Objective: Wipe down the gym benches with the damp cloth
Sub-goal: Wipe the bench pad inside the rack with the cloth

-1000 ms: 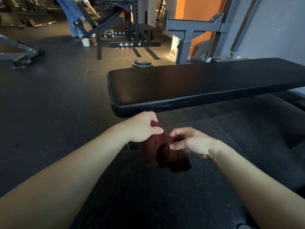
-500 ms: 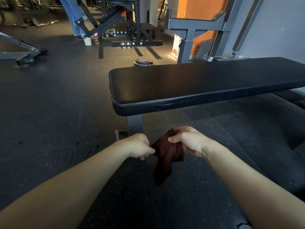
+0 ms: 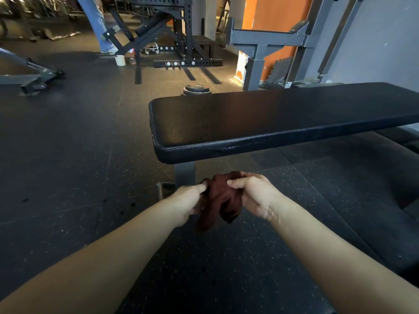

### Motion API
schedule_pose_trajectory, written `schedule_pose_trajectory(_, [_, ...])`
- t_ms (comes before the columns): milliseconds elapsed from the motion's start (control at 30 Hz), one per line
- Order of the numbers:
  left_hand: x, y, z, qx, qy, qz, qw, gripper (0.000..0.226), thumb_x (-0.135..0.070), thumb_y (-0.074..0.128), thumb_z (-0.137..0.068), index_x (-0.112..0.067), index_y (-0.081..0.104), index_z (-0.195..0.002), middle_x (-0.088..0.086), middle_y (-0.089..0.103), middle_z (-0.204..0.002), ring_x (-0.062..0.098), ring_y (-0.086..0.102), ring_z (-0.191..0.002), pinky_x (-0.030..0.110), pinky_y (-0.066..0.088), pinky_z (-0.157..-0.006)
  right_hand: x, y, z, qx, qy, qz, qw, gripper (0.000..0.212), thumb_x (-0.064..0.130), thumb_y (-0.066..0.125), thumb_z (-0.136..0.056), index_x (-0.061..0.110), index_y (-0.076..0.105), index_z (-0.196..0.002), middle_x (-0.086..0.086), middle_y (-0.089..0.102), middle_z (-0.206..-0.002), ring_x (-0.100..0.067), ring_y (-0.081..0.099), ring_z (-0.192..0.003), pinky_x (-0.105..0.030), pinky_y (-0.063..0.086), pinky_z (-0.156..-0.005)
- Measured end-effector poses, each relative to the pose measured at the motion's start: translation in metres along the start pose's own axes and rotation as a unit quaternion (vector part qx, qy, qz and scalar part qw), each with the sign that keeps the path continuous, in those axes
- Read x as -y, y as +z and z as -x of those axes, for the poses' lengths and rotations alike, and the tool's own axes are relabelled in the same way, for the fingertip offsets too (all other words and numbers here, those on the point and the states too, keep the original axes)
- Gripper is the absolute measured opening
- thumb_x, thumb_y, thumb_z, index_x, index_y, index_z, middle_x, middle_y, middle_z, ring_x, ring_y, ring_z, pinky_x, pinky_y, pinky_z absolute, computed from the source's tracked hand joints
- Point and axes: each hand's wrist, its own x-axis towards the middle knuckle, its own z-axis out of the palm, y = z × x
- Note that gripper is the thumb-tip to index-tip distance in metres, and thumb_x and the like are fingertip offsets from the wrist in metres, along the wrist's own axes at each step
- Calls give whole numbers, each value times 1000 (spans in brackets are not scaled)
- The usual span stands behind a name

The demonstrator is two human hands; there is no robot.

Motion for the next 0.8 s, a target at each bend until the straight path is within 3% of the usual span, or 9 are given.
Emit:
schedule_pose_trajectory(233, [-9, -1, 3, -84, 8, -18, 996, 54, -41, 70, -93, -12, 58, -137, 9, 63, -134, 31, 59, -122, 44, 48, -105, -2, -3, -6, -63, -2, 33, 997, 32, -22, 60, -85, -16, 57, -117, -33, 71, -107, -45, 74, -93, -48, 63, -75])
schedule_pose_trajectory(400, [-6, -15, 6, -37, 64, -67, 995, 54, -22, 82, -83, -24, 61, -134, -8, 52, -131, 24, 53, -126, 37, 42, -109, -6, -20, -20, -184, -11, 236, 954, 20, -7, 76, -80, -3, 60, -92, -21, 72, -98, -36, 71, -93, -50, 59, -92])
schedule_pose_trajectory(500, [-5, -21, 3, 12, 117, -217, 969, 62, -11, 82, -82, -32, 59, -135, -5, 55, -135, 21, 56, -125, 35, 42, -112, -9, -27, -20, -173, 2, 317, 933, 66, 11, 87, -77, -5, 50, -130, -17, 66, -118, -33, 66, -110, -48, 54, -103])
schedule_pose_trajectory(567, [-4, -22, -1, -9, 154, -277, 948, 44, -16, 80, -84, -39, 68, -120, -2, 65, -126, 20, 61, -117, 40, 47, -108, -10, -29, -17, -101, -4, 357, 929, 95, 19, 93, -72, 5, 41, -151, -17, 58, -141, -32, 57, -129, -38, 45, -112])
schedule_pose_trajectory(600, [-3, -23, -2, -39, 173, -307, 935, 31, -24, 78, -86, -43, 72, -110, -6, 66, -118, 18, 58, -117, 43, 47, -107, -9, -30, -16, -61, -8, 397, 916, 96, 19, 94, -71, 9, 44, -152, -14, 58, -143, -30, 56, -132, -33, 43, -112])
schedule_pose_trajectory(667, [-4, -24, 0, -101, 207, -373, 899, 13, -36, 73, -90, -42, 74, -102, -10, 58, -110, 15, 43, -121, 45, 41, -108, -11, -35, -14, -22, -19, 503, 864, 73, 19, 93, -73, 16, 63, -139, -5, 69, -124, -22, 64, -118, -28, 49, -103])
schedule_pose_trajectory(733, [-8, -24, 3, -130, 228, -414, 872, 12, -40, 69, -93, -37, 75, -102, -8, 54, -114, 20, 37, -123, 45, 37, -107, -15, -39, -17, -36, -48, 607, 793, 32, 28, 88, -79, 25, 78, -109, -2, 73, -107, -19, 66, -106, -32, 54, -95])
schedule_pose_trajectory(767, [-9, -24, 4, -129, 228, -418, 870, 12, -41, 68, -93, -35, 74, -102, -7, 54, -118, 21, 36, -124, 45, 36, -108, -18, -41, -18, -51, -67, 653, 753, 12, 36, 85, -82, 33, 77, -91, -4, 71, -108, -22, 61, -112, -36, 51, -100])
schedule_pose_trajectory(800, [-10, -24, 6, -128, 225, -415, 872, 12, -41, 67, -94, -34, 74, -101, -7, 55, -120, 21, 38, -125, 45, 36, -108, -20, -42, -21, -64, -95, 682, 723, 13, 43, 81, -83, 37, 72, -76, -5, 67, -110, -23, 53, -119, -37, 44, -106])
